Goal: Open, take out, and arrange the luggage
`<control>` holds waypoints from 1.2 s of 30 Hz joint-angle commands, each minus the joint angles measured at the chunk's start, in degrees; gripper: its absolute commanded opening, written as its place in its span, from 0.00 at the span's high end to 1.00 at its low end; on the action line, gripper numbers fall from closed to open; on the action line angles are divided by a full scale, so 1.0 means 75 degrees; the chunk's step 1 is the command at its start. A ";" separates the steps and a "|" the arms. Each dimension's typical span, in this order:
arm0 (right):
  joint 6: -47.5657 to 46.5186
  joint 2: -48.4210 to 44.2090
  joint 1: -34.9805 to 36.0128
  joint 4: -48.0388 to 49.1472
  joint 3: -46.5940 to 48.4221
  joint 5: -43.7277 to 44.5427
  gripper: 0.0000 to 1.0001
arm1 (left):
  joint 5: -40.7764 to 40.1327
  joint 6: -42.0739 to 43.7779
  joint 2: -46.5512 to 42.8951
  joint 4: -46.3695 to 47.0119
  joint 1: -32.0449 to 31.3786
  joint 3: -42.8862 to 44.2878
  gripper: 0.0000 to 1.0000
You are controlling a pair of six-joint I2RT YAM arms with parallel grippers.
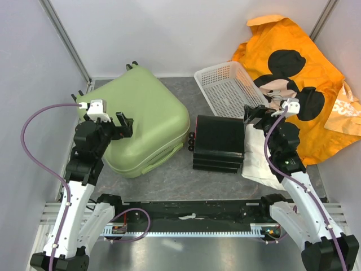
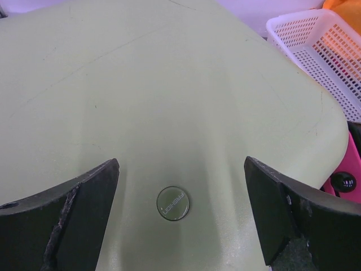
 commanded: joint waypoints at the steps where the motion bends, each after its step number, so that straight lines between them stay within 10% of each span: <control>1: -0.0494 -0.0137 0.0018 -0.0169 0.0362 -0.0460 0.02 | -0.0183 0.0000 -0.0289 0.0337 0.0043 -0.0034 0.01; 8: -0.1362 0.1162 0.0438 -0.0427 0.2307 -0.4318 0.10 | -0.0078 -0.0082 -0.0290 0.0385 0.0042 -0.0046 0.01; 14: -0.2463 0.2603 0.4953 -0.1329 0.3479 -0.1401 0.08 | 0.0403 0.0070 -0.0290 0.0409 0.0042 -0.0152 0.01; 20: -0.2135 0.4374 0.7149 -0.1821 0.4300 -0.0105 0.09 | -0.0274 0.0070 -0.0547 0.0385 0.0042 -0.0234 0.01; 36: 0.0817 0.6975 0.7858 -0.2117 0.4418 0.0928 0.09 | -0.2656 0.0011 -0.1298 0.0291 0.0066 -0.0398 0.01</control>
